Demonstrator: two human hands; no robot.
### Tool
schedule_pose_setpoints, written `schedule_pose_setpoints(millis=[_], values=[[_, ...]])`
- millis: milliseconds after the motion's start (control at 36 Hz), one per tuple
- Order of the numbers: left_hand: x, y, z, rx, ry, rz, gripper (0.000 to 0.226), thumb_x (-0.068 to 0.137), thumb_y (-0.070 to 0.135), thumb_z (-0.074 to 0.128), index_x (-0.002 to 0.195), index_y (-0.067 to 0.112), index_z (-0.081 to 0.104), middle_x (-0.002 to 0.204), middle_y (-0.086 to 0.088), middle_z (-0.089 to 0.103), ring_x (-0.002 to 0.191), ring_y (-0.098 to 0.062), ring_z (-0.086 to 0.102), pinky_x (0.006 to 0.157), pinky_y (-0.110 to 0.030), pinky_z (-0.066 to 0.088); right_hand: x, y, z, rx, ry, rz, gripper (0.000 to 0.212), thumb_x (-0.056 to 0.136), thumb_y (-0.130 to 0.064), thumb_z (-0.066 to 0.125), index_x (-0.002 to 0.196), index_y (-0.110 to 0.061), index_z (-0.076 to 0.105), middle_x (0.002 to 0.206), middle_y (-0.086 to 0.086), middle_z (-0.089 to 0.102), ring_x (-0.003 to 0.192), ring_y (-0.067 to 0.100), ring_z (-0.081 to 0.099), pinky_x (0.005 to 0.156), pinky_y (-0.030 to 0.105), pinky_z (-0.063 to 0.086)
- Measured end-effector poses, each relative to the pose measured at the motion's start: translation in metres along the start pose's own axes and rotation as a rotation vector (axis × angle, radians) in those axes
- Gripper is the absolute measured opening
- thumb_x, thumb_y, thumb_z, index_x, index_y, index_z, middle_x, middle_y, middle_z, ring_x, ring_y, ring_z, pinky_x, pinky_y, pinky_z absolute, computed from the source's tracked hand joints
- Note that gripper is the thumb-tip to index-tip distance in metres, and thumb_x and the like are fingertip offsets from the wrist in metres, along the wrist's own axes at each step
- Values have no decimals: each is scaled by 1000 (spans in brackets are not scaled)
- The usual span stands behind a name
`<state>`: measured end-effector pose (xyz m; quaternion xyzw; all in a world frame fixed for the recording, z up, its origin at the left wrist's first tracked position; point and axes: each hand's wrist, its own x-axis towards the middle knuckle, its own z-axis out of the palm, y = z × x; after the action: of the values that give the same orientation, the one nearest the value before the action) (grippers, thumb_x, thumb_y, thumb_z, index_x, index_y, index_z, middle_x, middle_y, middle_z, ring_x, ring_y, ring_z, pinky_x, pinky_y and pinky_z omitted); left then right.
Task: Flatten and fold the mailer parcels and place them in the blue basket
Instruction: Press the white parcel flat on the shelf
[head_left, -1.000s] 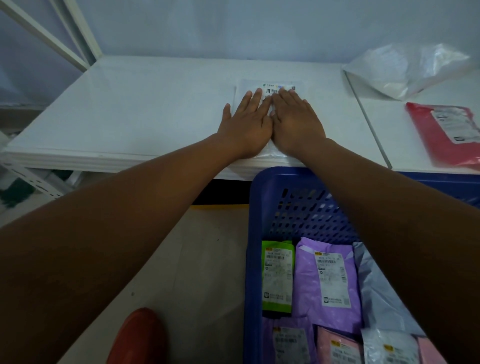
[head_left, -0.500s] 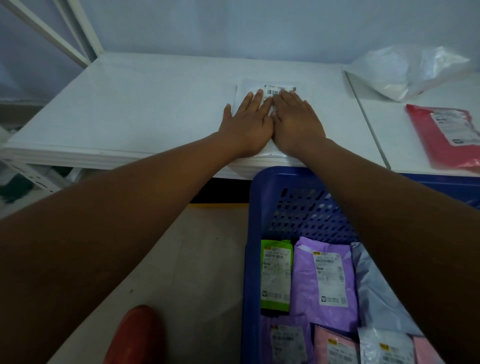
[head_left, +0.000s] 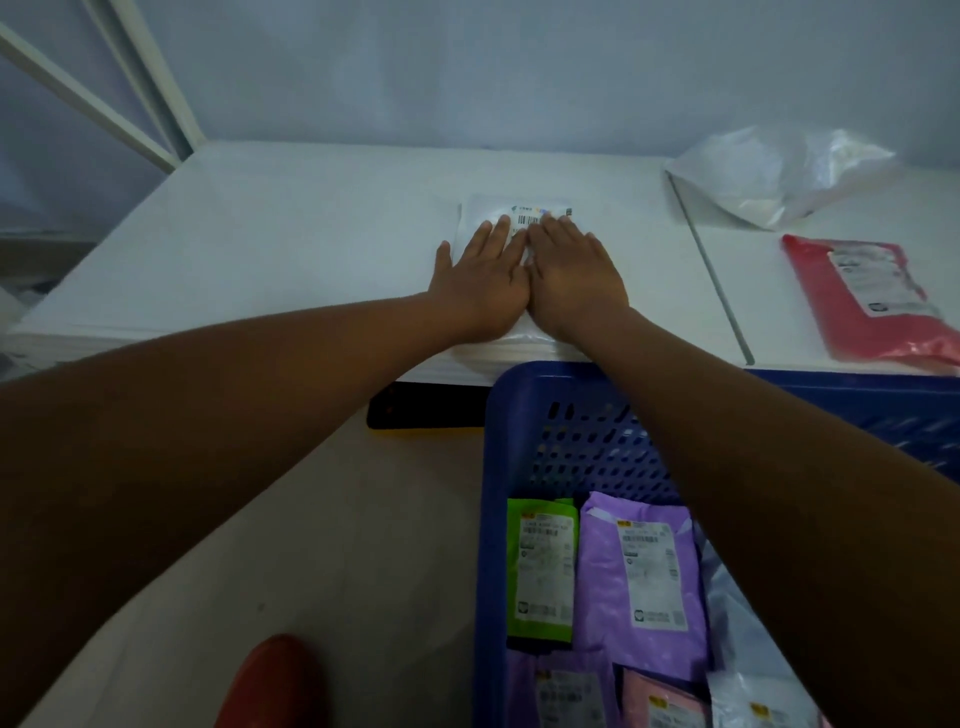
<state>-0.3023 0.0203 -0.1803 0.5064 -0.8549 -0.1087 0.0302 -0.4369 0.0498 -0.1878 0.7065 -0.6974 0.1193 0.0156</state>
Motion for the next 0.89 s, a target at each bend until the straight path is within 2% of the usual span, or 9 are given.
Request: schedule_pose_setpoints(millis=[889], values=[[2, 0, 4, 25, 4, 9, 55, 106, 38, 8, 158, 27, -2, 166, 3, -8, 153, -14, -8, 121, -55, -6, 0, 4, 1, 15, -45, 12, 54, 105, -32, 27, 156, -14, 24, 164, 5, 19, 152, 19, 13, 124, 39, 12]])
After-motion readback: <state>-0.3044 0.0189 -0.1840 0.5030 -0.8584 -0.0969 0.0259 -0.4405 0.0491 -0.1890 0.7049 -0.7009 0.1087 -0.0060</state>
